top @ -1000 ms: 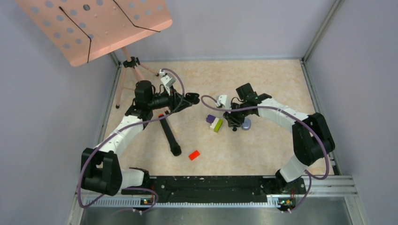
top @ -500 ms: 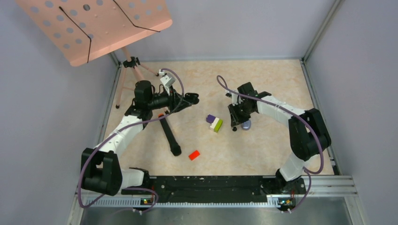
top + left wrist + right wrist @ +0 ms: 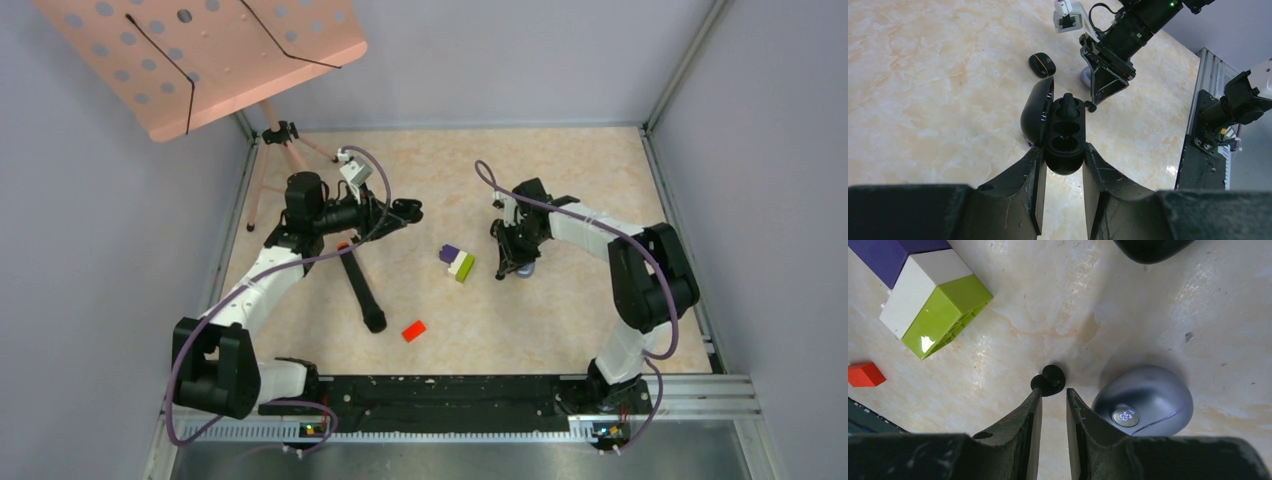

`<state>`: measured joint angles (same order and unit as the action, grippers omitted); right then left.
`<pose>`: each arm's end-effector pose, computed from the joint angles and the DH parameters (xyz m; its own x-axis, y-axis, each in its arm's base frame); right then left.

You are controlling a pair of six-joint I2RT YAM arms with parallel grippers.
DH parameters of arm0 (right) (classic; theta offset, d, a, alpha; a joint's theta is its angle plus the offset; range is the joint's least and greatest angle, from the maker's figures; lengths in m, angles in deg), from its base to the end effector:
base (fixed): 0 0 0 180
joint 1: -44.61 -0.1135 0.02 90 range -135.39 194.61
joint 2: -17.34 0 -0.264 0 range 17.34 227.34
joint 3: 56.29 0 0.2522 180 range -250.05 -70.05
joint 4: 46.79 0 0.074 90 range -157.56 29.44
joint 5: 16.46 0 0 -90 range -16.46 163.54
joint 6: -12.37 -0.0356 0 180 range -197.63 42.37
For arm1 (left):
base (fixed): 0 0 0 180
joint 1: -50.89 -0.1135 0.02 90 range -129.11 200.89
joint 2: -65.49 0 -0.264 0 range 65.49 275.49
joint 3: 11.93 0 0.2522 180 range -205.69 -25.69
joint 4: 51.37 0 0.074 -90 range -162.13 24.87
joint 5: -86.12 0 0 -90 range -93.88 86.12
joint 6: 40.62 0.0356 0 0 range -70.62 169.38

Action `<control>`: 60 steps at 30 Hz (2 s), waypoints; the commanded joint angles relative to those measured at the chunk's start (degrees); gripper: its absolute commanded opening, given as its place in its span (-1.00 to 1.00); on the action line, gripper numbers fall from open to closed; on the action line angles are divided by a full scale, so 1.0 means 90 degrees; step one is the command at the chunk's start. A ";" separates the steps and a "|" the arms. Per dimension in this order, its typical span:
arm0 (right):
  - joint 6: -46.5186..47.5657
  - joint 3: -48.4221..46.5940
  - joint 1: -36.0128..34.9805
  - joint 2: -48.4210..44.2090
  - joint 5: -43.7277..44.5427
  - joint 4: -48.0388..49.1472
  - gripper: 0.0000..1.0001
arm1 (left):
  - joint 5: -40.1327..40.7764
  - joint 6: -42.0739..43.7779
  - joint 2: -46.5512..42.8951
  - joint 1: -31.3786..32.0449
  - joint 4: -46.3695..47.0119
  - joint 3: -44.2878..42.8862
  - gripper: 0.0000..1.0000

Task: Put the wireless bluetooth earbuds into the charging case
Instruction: Pick up the earbud from the center of the board.

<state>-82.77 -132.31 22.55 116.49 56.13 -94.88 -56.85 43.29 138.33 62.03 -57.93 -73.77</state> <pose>0.3006 0.1333 0.1729 -0.9140 -0.2782 -0.2953 -0.3672 0.8766 0.3110 0.2699 -0.0821 0.2888 -0.3859 0.0109 -0.9225 0.8269 0.4475 -0.3406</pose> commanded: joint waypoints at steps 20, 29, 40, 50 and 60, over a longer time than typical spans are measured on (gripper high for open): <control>0.0065 -0.0041 0.0039 0.0363 -0.0293 0.0240 -0.79 | 0.0103 -0.0036 -0.0330 -0.0095 0.0163 0.0191 -1.00; 0.0302 -0.0097 0.0036 0.0189 -0.0507 0.0343 -1.00 | 0.0136 -0.0108 -0.0320 -0.0095 0.0287 0.0248 -1.00; 0.1779 -0.0555 0.0004 -0.0414 -0.0890 0.0007 -1.00 | 0.0107 -0.0164 -0.0247 -0.0095 0.0397 0.0257 -1.00; 0.4981 -0.1411 -0.0415 -0.1867 -0.1531 -0.1299 -1.00 | -0.0535 0.0210 -0.0079 0.0020 0.0579 0.0366 -1.00; 0.6156 -0.3681 -0.1380 -0.1795 -0.1741 -0.2061 -1.00 | -0.1133 0.0930 0.0027 0.0467 0.0465 -0.0082 -1.00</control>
<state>-31.41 -158.39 12.51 98.92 43.21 -110.47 -63.30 47.77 138.55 65.09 -55.79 -70.75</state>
